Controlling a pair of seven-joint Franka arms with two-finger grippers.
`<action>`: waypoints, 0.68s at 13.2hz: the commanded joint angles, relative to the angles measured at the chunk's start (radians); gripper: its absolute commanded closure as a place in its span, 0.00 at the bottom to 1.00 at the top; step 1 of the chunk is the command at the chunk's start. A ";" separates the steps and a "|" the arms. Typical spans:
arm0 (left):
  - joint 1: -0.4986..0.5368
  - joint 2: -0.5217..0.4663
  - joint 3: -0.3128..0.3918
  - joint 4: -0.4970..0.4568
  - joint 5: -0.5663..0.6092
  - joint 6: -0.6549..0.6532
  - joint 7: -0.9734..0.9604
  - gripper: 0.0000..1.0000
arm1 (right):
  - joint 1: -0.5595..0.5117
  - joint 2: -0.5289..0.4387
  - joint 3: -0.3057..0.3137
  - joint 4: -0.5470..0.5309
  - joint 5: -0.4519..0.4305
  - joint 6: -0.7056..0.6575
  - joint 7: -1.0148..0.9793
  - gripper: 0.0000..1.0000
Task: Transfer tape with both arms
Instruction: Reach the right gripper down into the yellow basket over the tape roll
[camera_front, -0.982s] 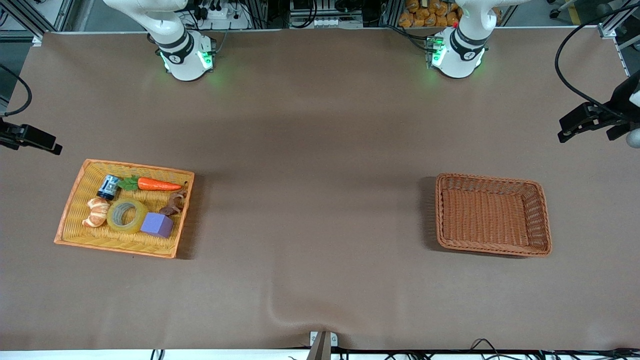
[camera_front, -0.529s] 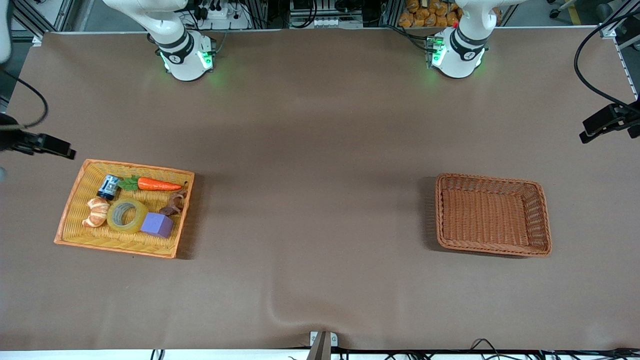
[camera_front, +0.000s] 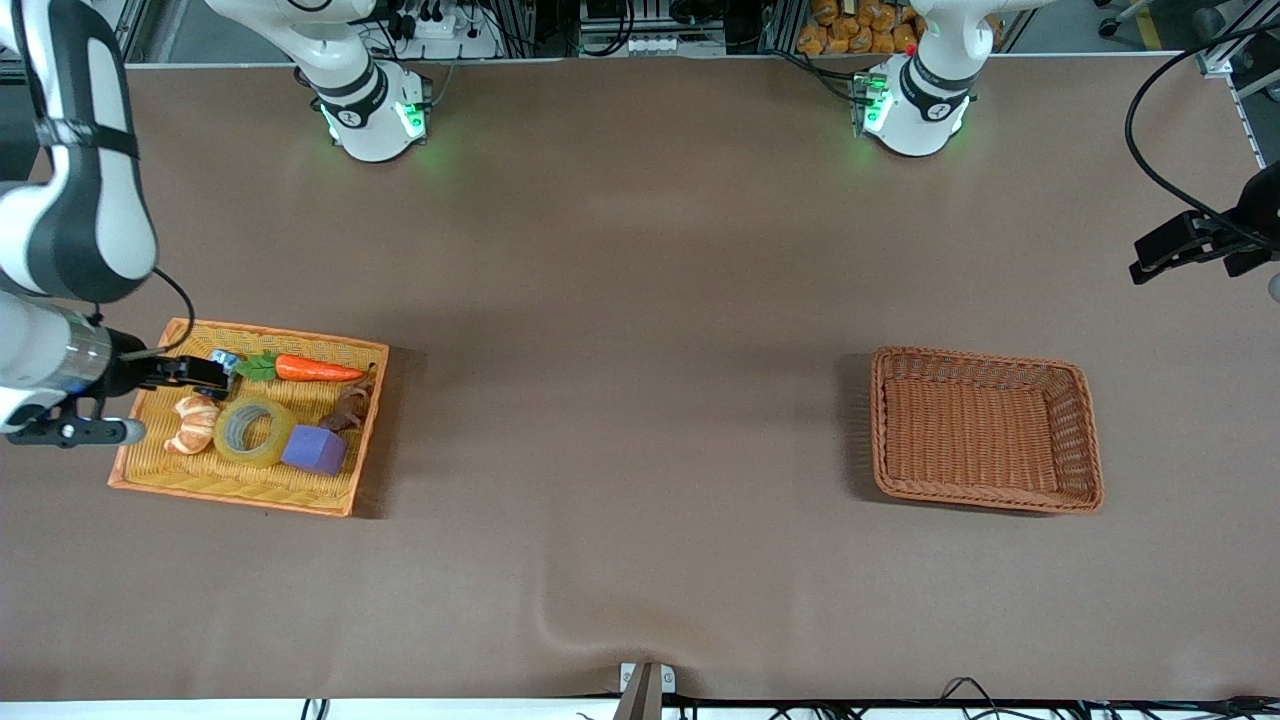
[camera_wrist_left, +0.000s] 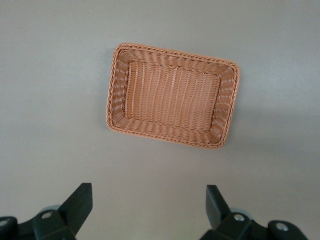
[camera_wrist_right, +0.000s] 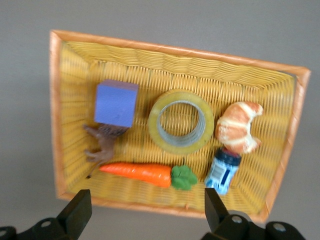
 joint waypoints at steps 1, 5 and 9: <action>0.004 -0.013 -0.002 0.000 -0.007 -0.018 0.007 0.00 | -0.020 0.068 0.003 -0.038 0.010 0.062 -0.061 0.00; 0.009 -0.016 -0.002 0.004 -0.007 -0.031 0.012 0.00 | -0.027 0.160 0.005 -0.035 0.010 0.134 -0.153 0.00; 0.009 -0.016 -0.002 0.002 -0.007 -0.037 0.014 0.00 | -0.027 0.278 0.005 -0.035 0.010 0.256 -0.195 0.08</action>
